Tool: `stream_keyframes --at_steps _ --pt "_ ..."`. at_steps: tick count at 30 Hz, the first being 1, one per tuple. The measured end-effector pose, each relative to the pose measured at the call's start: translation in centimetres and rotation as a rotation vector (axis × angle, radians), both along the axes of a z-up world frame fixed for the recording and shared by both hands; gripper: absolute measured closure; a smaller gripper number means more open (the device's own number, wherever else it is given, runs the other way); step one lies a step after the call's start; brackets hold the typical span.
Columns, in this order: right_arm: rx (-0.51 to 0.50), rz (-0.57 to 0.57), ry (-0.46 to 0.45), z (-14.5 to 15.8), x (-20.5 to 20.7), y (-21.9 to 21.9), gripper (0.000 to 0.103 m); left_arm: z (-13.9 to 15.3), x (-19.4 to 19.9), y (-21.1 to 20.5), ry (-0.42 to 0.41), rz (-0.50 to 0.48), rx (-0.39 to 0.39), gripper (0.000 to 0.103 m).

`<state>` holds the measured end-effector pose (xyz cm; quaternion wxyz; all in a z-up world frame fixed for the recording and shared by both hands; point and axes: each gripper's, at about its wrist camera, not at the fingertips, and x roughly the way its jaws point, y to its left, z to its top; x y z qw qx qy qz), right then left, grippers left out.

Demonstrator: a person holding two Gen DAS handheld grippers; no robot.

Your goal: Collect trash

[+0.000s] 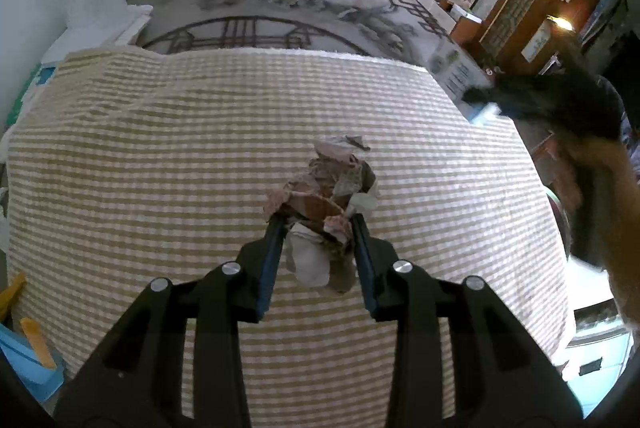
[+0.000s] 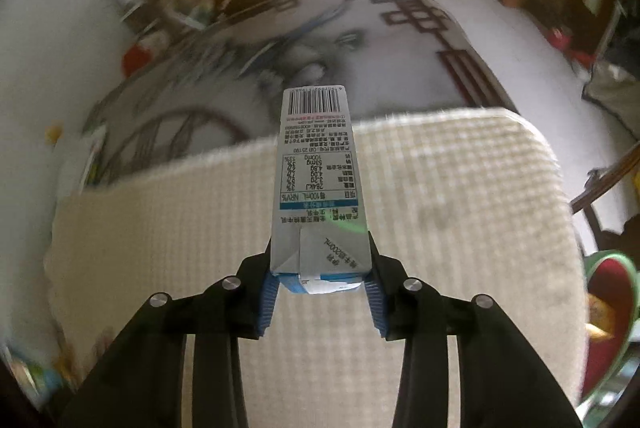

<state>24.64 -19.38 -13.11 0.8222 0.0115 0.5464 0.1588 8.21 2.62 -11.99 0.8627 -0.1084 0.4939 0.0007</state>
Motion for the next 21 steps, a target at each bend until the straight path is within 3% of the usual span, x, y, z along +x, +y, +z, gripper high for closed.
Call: stream_keyframes --at_steps 7,11,16,21 --pt "-0.077 0.135 0.018 -1.2 -10.3 -0.6 0.066 -1.8 -1.1 0.5 0.034 0.014 -0.035 0.062" --pt "-0.083 0.140 0.056 -2.8 -14.0 -0.2 0.063 -2.2 -1.8 0.9 0.031 0.023 -0.046 0.048" --pt "-0.029 0.023 0.024 -2.6 -15.7 -0.4 0.034 -2.4 -2.2 0.7 0.030 0.011 -0.050 0.039" --pt "-0.070 0.021 -0.015 -2.1 -15.3 0.5 0.028 -3.0 -3.0 0.3 0.056 0.013 -0.059 0.034"
